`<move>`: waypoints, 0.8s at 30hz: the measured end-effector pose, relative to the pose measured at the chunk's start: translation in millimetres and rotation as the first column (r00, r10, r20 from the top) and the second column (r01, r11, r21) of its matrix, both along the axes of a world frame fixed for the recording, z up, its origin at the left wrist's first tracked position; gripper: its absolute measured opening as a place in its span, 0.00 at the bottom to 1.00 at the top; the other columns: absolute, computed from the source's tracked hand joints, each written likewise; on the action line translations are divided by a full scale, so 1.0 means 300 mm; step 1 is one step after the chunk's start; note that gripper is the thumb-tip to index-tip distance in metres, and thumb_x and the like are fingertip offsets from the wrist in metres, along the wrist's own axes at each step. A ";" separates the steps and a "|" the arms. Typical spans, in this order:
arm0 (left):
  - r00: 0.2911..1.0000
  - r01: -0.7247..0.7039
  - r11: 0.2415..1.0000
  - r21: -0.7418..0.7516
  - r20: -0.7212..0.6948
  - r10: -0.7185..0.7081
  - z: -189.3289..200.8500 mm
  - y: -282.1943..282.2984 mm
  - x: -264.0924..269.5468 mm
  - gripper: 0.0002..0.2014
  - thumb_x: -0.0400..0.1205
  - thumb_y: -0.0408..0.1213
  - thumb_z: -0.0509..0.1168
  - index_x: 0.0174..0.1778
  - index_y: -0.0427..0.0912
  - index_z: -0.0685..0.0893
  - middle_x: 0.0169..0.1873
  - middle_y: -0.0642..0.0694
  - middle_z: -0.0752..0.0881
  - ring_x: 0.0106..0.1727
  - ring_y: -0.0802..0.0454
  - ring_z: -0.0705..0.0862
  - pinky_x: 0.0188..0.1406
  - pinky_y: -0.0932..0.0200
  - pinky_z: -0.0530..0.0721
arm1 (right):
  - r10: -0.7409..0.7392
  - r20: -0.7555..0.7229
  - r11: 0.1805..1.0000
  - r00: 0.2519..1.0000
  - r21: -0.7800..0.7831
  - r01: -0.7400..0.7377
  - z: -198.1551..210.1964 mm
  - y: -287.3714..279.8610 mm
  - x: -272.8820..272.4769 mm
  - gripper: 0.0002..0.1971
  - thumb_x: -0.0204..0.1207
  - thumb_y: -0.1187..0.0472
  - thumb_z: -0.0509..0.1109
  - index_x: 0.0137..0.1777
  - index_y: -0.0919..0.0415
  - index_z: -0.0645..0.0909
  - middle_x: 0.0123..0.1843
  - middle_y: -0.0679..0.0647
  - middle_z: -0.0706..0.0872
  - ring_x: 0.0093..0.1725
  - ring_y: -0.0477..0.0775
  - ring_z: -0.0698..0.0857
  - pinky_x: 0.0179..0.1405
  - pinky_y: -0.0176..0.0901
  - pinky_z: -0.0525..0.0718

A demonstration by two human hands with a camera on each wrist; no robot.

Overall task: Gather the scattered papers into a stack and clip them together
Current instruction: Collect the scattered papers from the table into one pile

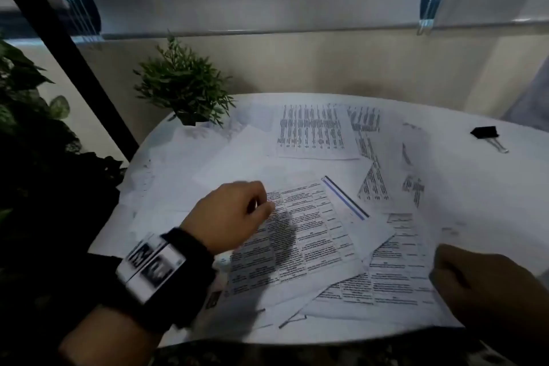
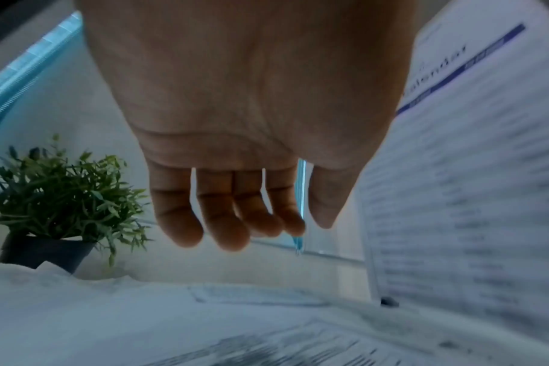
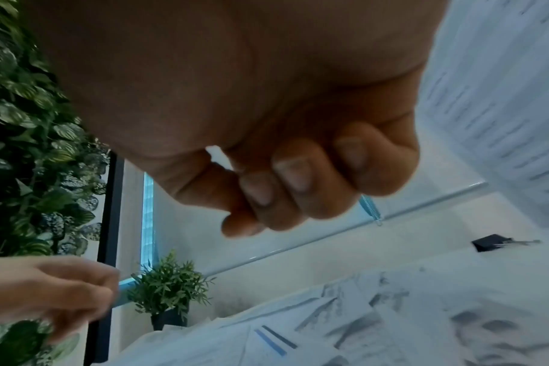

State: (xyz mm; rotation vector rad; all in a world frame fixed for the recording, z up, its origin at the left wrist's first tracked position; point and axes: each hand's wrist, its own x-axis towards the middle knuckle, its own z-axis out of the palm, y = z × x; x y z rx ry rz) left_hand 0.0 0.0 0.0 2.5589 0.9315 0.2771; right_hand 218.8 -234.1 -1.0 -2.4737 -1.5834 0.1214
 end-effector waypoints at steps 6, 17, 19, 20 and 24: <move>0.889 -0.099 0.995 0.013 -0.449 0.094 -0.098 0.153 0.145 0.50 0.66 0.70 0.69 0.80 0.49 0.59 0.76 0.44 0.66 0.75 0.41 0.67 0.71 0.42 0.71 | 0.059 -0.206 0.995 0.977 -0.071 -0.075 -0.017 0.116 -0.069 0.16 0.73 0.38 0.49 0.54 0.39 0.72 0.49 0.40 0.80 0.48 0.34 0.78 0.49 0.37 0.77; 0.952 -0.206 0.977 0.061 -0.219 0.214 -0.069 0.238 0.104 0.06 0.80 0.44 0.65 0.45 0.50 0.73 0.53 0.39 0.85 0.50 0.39 0.81 0.45 0.52 0.78 | 0.190 -0.191 0.867 0.963 -0.428 -0.256 -0.086 0.212 -0.080 0.38 0.73 0.32 0.59 0.80 0.41 0.51 0.77 0.47 0.61 0.73 0.50 0.65 0.68 0.49 0.72; 0.956 -0.290 0.956 0.051 -0.034 0.292 -0.027 0.258 0.010 0.05 0.81 0.40 0.63 0.45 0.50 0.72 0.45 0.38 0.86 0.45 0.37 0.83 0.40 0.50 0.77 | 0.122 -0.217 0.905 0.968 -0.377 -0.199 -0.074 0.223 -0.052 0.38 0.73 0.31 0.58 0.80 0.43 0.52 0.77 0.48 0.61 0.74 0.51 0.66 0.69 0.50 0.73; 0.932 -0.355 0.935 0.002 0.086 0.353 -0.015 0.266 -0.052 0.06 0.80 0.37 0.63 0.45 0.51 0.72 0.43 0.36 0.86 0.42 0.35 0.84 0.38 0.49 0.79 | 0.082 -0.209 0.928 0.975 -0.341 -0.151 -0.074 0.231 -0.034 0.39 0.74 0.31 0.57 0.81 0.45 0.50 0.79 0.50 0.60 0.76 0.52 0.64 0.71 0.51 0.71; 0.697 -0.516 0.802 -0.300 0.398 0.597 -0.032 0.203 -0.279 0.07 0.75 0.39 0.63 0.43 0.53 0.71 0.41 0.40 0.83 0.40 0.39 0.83 0.41 0.41 0.83 | -0.083 -0.181 0.960 0.980 -0.277 0.030 -0.090 0.315 0.023 0.51 0.66 0.23 0.55 0.83 0.47 0.42 0.83 0.54 0.55 0.80 0.58 0.57 0.75 0.57 0.65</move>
